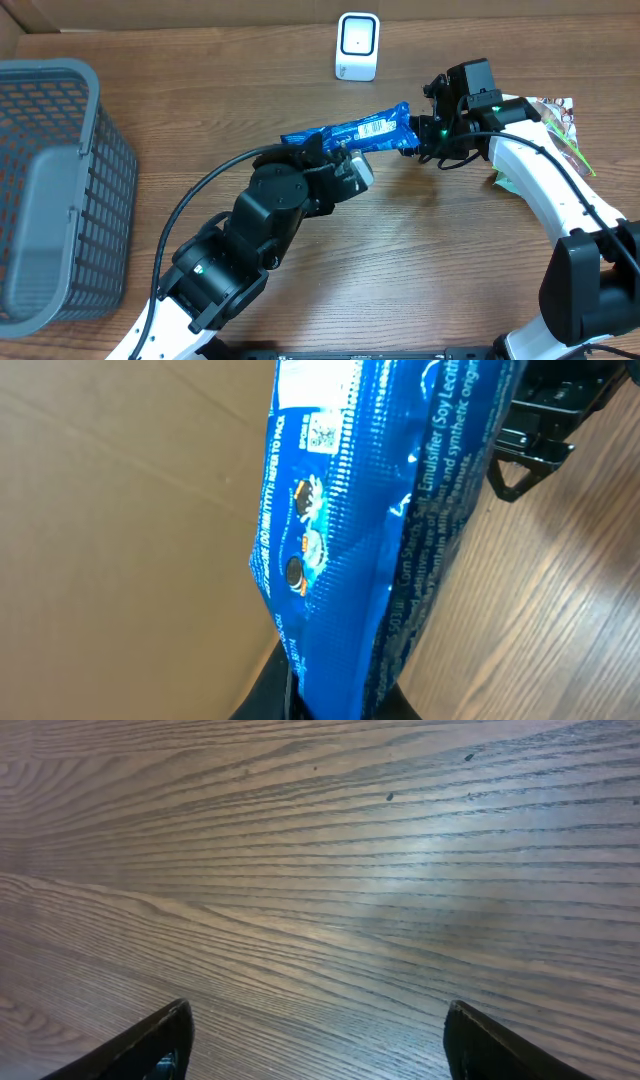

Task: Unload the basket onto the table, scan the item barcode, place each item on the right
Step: 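Lift the blue bar and carry it to the white scanner, then hold the blue bar at the scanner, then lower it to the table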

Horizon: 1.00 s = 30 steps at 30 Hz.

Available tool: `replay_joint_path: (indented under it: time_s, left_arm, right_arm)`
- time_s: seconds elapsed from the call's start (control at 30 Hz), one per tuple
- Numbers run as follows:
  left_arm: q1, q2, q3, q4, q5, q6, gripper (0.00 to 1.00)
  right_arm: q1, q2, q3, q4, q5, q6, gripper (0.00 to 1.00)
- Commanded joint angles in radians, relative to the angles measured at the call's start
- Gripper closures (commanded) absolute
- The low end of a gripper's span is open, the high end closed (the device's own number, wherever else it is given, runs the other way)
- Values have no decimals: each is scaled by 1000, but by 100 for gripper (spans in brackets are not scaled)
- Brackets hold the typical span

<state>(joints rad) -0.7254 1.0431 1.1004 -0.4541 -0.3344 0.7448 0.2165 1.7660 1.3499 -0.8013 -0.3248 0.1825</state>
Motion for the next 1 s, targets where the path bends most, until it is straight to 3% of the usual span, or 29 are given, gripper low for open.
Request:
replay_joint_path:
  time_s: [0.0,0.2,0.4,0.67,0.97]
  left_arm:
    - [-2,-24,27,13,-16,45,96]
    - [0,-16,27,-42,-13,-20,96]
    - [69,29,26,-145,-7,-360,96]
    - [166,122,26,-158,143,-753,96]
    - [176,256,26,-132,251,-964,96]
  right_arm:
    - [-5,-38,-1,6,7,-8,20]
    - [-5,-38,-1,17,-85,-8,19]
    - [-5,-38,-1,30,-166,-6,19]
    - [-5,-38,-1,34,-187,117,19]
    - [-3,-38,-1,86,-366,140,20]
